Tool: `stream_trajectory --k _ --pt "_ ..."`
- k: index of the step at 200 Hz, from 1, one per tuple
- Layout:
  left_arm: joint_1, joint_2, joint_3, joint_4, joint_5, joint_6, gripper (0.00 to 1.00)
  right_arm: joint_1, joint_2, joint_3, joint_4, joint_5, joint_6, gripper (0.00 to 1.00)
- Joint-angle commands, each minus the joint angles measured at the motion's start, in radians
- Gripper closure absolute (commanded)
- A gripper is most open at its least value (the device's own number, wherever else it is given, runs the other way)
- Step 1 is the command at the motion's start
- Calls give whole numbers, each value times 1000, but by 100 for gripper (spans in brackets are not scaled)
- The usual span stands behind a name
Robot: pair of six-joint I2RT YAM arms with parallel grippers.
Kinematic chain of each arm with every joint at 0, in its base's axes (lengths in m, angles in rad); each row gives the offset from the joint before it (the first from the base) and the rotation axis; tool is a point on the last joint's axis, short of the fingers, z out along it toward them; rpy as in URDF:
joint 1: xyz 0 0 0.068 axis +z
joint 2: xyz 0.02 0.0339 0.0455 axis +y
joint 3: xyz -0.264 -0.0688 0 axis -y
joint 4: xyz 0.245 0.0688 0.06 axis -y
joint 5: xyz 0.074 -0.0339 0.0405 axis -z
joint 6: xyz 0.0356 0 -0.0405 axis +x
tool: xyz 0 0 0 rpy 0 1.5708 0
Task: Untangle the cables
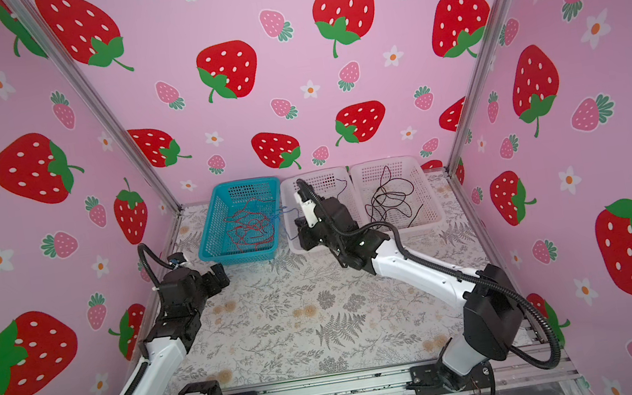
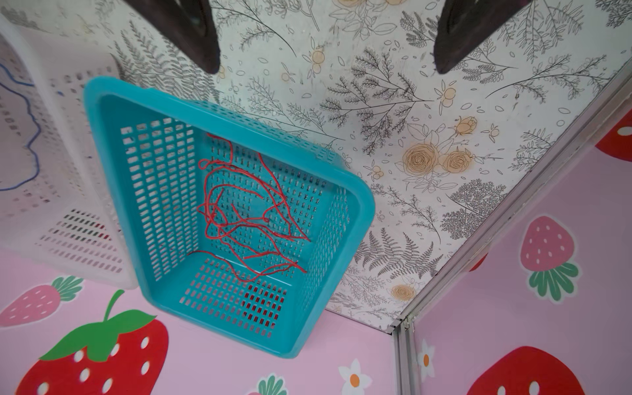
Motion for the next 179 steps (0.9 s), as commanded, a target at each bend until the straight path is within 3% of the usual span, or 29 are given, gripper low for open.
stream_trajectory --k 1,24,39,52,92,102,117,132,151,168,179 --pt "12 103 -28 229 -12 81 1 -77 148 112 -125 -31 -59 96" --pt "16 212 -59 360 -12 130 1 -127 303 265 -179 -27 -85 84" --pt "17 272 -80 437 8 142 1 -134 374 337 -203 8 -103 60" --pt "18 311 -94 492 20 161 1 -135 385 364 -226 38 -111 50" --pt "18 392 -127 686 45 196 1 -139 60 -38 72 146 -140 19" --pt "18 411 -124 702 60 195 1 -142 -31 -137 124 194 -152 6" --pt "21 440 -123 733 98 211 1 -145 -147 -278 192 292 -166 0" --pt "18 495 -116 770 99 215 1 -152 -257 -412 266 451 -179 1" --pt "-7 552 -83 766 85 243 1 -191 -369 -646 488 597 -282 1" --pt "-12 551 -61 715 92 252 1 -242 -374 -843 784 787 -322 1" --pt "-13 544 -60 701 89 257 1 -307 -341 -905 853 775 -352 1"
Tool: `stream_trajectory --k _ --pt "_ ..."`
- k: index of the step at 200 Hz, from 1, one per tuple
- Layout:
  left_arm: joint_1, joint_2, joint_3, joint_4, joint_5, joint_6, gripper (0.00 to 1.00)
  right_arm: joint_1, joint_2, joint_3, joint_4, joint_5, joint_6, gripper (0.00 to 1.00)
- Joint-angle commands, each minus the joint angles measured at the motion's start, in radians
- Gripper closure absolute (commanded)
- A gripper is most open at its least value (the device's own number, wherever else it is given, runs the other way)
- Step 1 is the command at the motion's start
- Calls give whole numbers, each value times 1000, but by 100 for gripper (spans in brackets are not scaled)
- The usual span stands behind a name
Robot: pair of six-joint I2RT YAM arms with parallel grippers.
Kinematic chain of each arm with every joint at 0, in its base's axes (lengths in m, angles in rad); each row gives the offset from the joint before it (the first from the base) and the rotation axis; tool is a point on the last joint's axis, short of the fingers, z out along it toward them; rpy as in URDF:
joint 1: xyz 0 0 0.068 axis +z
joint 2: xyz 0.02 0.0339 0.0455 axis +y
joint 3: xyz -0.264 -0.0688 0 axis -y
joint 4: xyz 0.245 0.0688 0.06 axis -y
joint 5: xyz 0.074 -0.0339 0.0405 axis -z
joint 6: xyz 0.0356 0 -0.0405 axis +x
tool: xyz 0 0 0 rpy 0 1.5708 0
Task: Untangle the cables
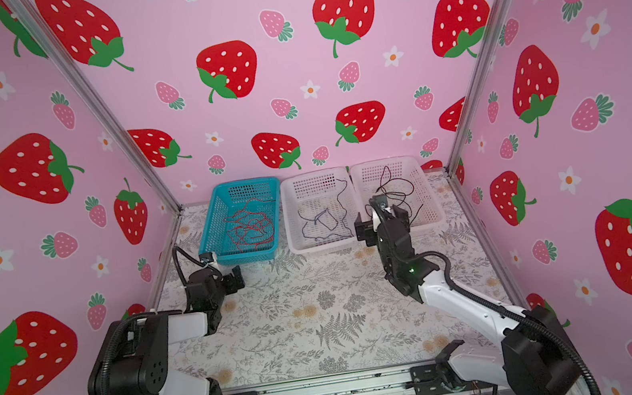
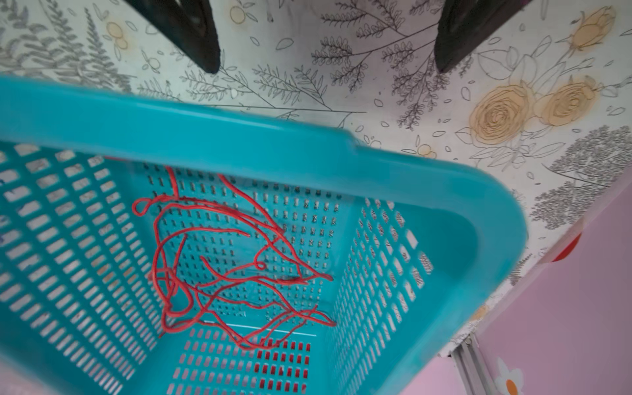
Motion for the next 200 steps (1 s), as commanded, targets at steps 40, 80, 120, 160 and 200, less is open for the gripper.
stream_trajectory --k 40,80,120,160,200 --pt "-1 -1 48 17 18 34 1 -222 211 -302 598 126 -144 1" --pt "-1 -1 48 16 20 34 1 -338 352 -372 827 -21 -99 1" --pt "-1 1 53 12 21 32 1 -471 396 -335 763 -317 -31 1" --pt "-1 0 51 12 19 33 1 -462 402 -349 793 -318 -51 1" --pt "-1 -4 47 17 18 34 1 -458 395 -332 742 -325 -58 1"
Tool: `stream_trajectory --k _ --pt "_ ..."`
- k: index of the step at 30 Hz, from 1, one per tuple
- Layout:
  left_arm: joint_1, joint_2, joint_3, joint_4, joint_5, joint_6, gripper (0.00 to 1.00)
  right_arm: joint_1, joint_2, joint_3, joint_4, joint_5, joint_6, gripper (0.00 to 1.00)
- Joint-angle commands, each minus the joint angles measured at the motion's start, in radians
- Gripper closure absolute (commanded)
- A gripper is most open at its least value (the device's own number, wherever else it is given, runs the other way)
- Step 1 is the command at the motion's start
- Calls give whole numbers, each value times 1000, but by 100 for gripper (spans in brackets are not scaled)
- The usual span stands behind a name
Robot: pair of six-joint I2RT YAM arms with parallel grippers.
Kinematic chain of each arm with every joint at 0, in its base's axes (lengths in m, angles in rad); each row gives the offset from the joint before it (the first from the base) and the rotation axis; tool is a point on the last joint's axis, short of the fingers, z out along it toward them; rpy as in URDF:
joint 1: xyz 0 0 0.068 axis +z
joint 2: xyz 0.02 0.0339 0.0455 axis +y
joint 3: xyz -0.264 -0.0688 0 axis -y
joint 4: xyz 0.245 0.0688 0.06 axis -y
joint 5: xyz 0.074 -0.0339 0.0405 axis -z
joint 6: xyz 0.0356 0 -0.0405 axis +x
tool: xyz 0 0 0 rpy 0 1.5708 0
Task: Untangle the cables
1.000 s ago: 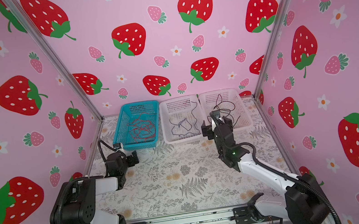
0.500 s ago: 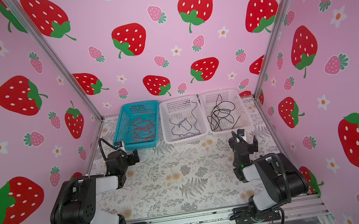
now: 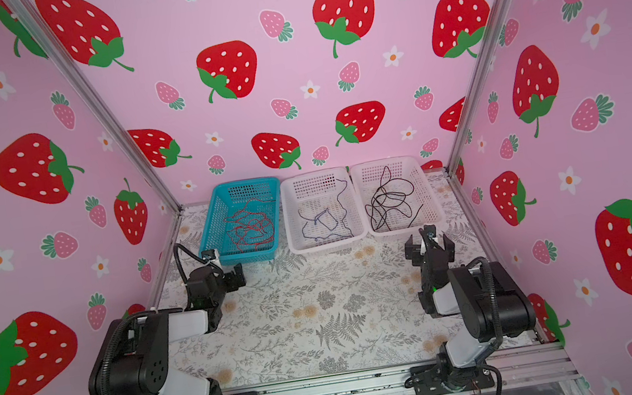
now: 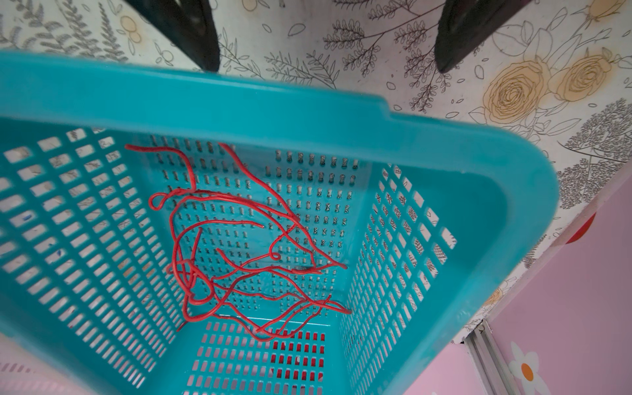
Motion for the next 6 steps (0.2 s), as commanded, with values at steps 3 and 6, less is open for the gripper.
stream_trajectory --k 3,6 --pt "4 -3 29 15 7 19 1 5 -4 21 7 -23 -2 1" --pt "4 -3 29 15 7 19 1 5 -10 13 13 -25 -2 1"
